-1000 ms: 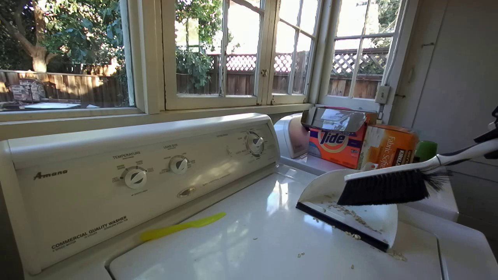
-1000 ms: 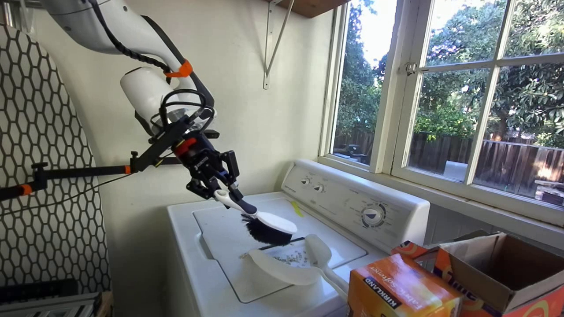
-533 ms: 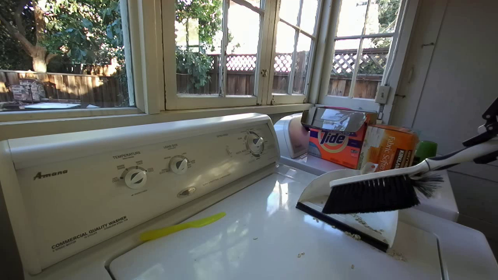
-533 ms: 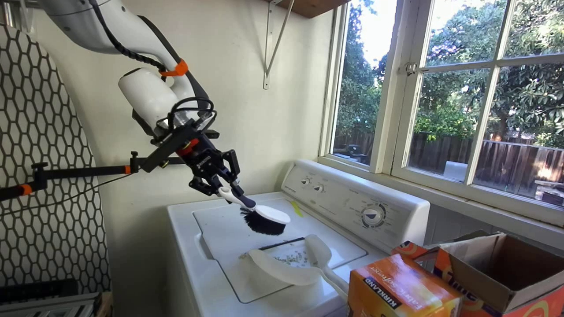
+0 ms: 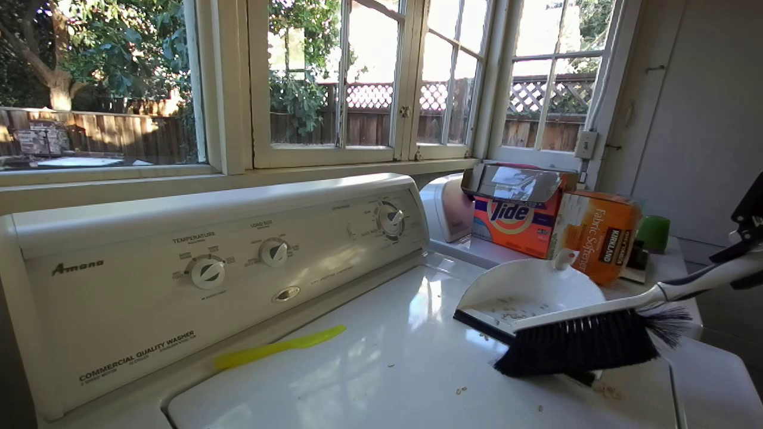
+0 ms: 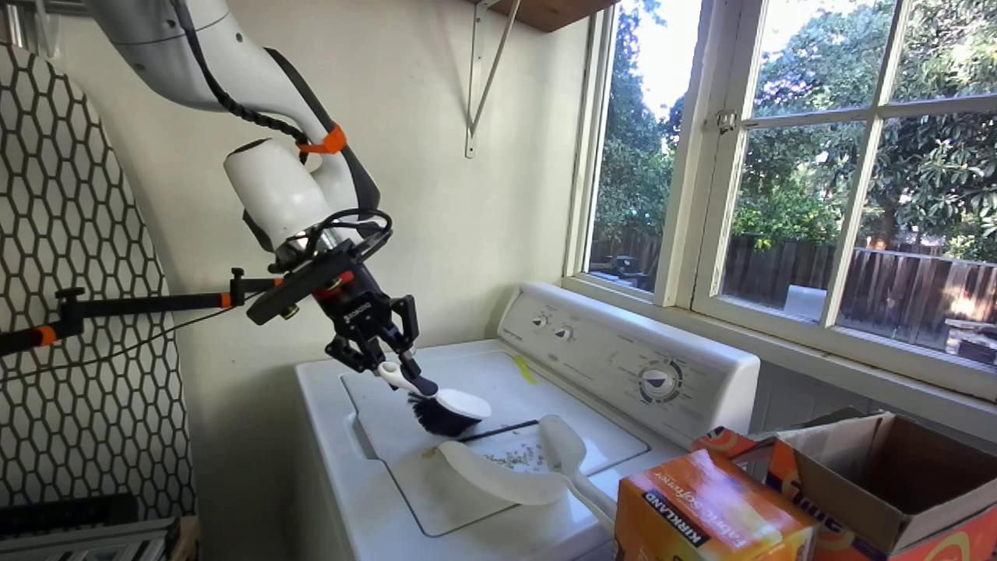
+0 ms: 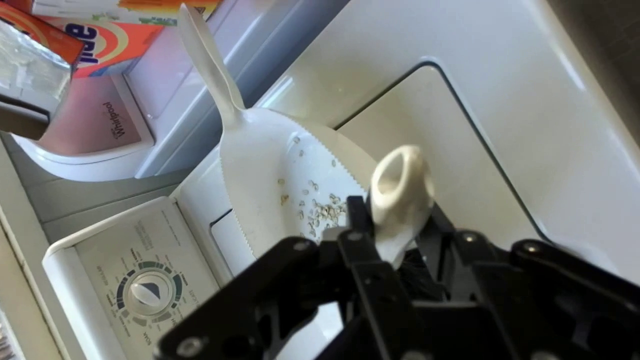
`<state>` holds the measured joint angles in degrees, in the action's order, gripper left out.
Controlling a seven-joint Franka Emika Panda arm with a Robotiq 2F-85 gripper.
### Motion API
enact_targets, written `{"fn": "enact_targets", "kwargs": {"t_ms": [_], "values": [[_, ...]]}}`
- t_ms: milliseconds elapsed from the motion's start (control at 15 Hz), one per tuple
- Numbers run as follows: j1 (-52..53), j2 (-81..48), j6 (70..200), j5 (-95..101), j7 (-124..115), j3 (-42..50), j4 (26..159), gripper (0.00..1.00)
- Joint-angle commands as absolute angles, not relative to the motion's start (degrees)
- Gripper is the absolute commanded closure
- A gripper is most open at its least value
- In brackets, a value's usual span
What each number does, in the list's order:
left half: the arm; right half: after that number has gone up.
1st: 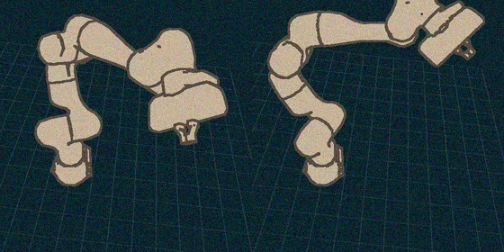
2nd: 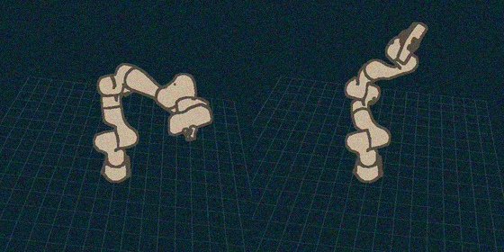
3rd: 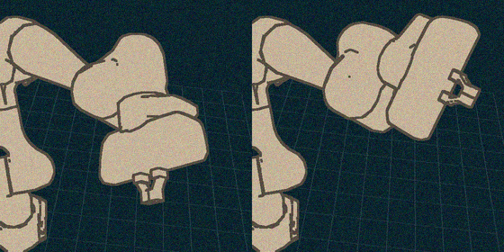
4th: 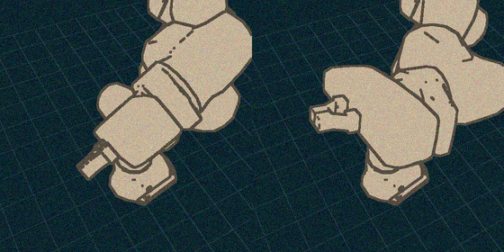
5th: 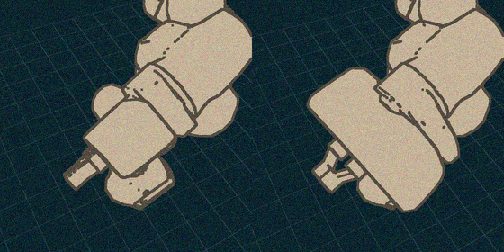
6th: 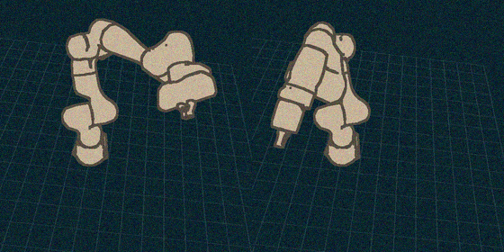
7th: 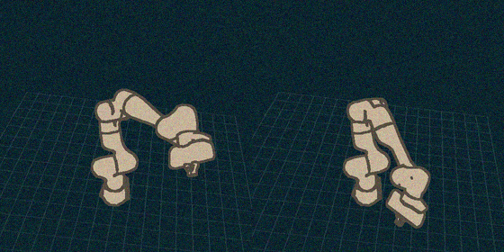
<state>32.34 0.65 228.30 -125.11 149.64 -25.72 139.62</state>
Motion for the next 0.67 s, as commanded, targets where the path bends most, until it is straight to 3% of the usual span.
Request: {"fn": "enact_targets", "kwargs": {"t_ms": [0, 600], "values": [[30.95, 0.75, 232.10, -127.91, 151.48, -26.34, 138.71, 0.93], [30.93, 2.40, 241.55, -124.18, 144.90, -27.10, 138.82, 0.93]]}}
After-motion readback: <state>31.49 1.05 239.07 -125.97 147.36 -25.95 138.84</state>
